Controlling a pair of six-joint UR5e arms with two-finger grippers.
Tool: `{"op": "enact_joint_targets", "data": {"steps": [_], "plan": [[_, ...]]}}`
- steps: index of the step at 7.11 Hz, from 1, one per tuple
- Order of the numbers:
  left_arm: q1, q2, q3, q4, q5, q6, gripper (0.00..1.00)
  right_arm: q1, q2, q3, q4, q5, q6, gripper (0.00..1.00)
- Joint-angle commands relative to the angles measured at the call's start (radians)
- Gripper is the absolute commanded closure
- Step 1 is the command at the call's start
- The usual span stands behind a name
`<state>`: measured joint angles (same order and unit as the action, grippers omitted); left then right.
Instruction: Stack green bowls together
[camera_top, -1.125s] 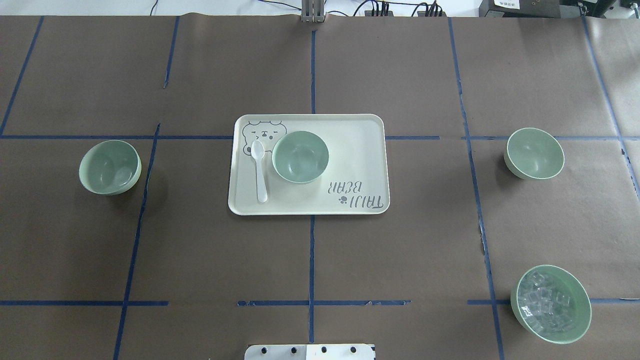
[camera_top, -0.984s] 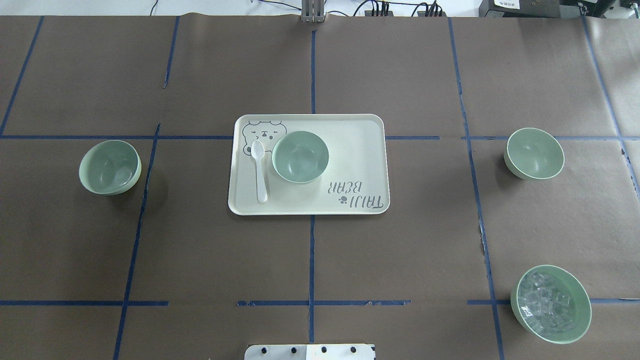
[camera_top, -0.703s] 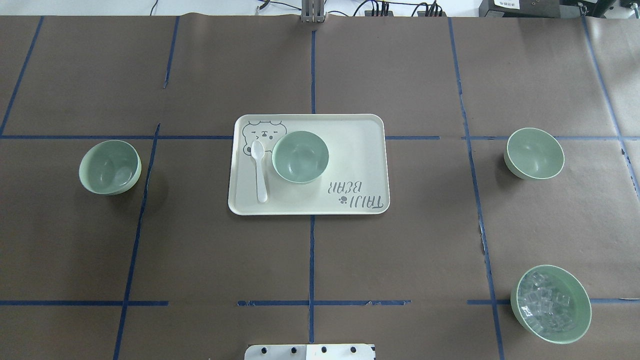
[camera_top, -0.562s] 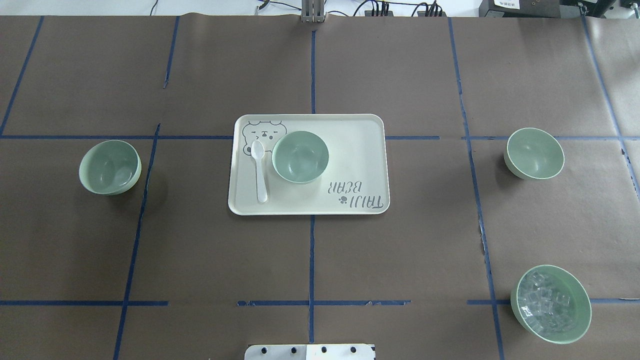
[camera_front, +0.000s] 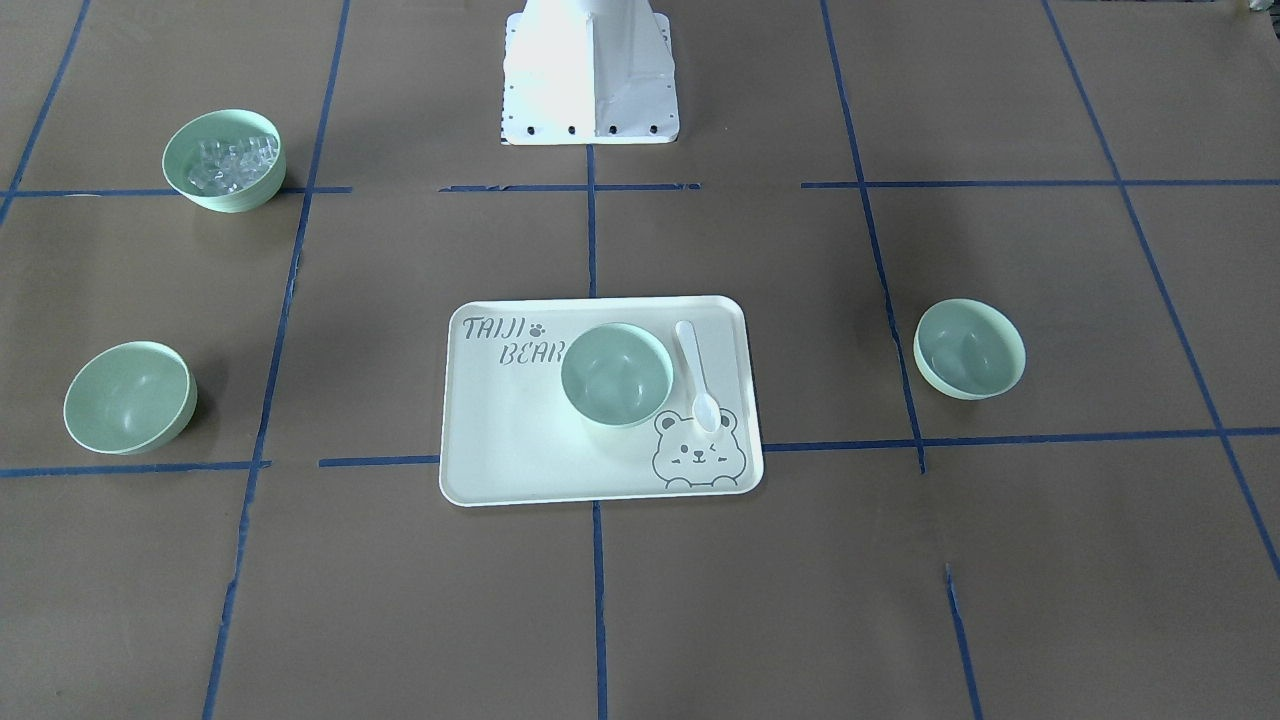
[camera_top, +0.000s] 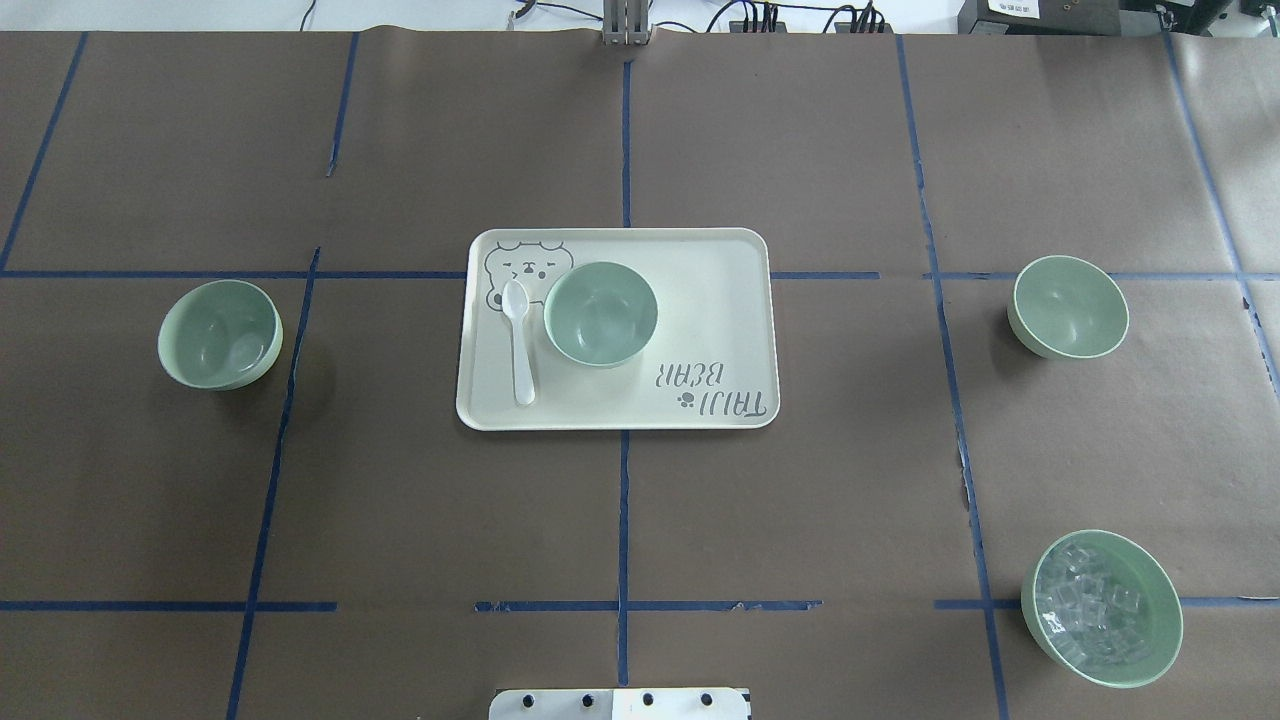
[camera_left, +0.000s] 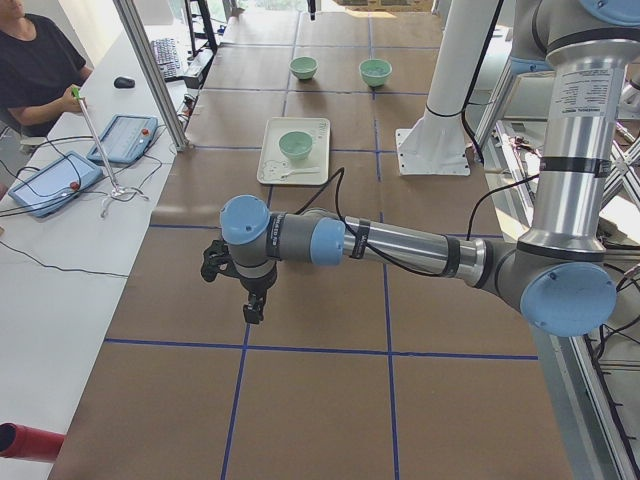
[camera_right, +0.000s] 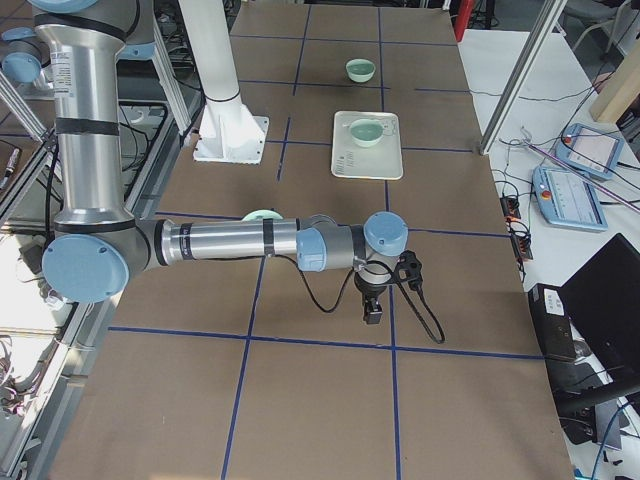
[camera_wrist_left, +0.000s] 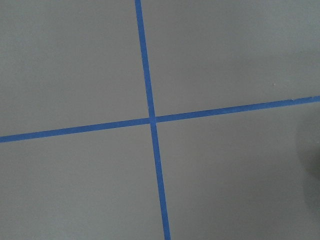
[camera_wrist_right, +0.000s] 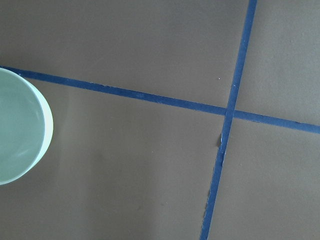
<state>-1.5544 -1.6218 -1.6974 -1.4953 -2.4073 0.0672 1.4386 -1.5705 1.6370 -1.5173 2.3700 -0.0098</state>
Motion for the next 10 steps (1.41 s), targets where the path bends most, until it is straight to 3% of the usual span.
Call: {"op": "enact_joint_targets", "data": {"steps": [1,2,3,5,6,8,9,10], "plan": [[0.003,0.005,-0.031,-0.016,-0.019,0.003,0.0,-0.041,0.001,-0.003,0.023,-0.002,0.001,0.0],[0.017,0.005,-0.03,-0.049,-0.021,0.002,0.0,-0.069,0.013,-0.005,0.025,-0.002,0.037,0.0],[0.019,0.005,-0.03,-0.057,-0.021,0.0,0.0,-0.122,0.055,-0.005,0.052,-0.002,0.203,0.0],[0.019,0.005,-0.03,-0.059,-0.021,0.002,0.0,-0.266,0.139,-0.093,0.265,-0.02,0.583,0.0],[0.019,0.005,-0.031,-0.059,-0.021,0.002,0.0,-0.308,0.148,-0.142,0.348,-0.063,0.641,0.02],[0.02,0.003,-0.033,-0.059,-0.021,0.002,0.0,-0.325,0.149,-0.175,0.385,-0.08,0.645,0.08],[0.02,0.003,-0.038,-0.059,-0.021,-0.004,0.0,-0.331,0.147,-0.196,0.385,-0.089,0.646,0.18],[0.02,0.005,-0.036,-0.071,-0.019,-0.004,0.0,-0.331,0.145,-0.198,0.385,-0.087,0.648,0.4]]}}
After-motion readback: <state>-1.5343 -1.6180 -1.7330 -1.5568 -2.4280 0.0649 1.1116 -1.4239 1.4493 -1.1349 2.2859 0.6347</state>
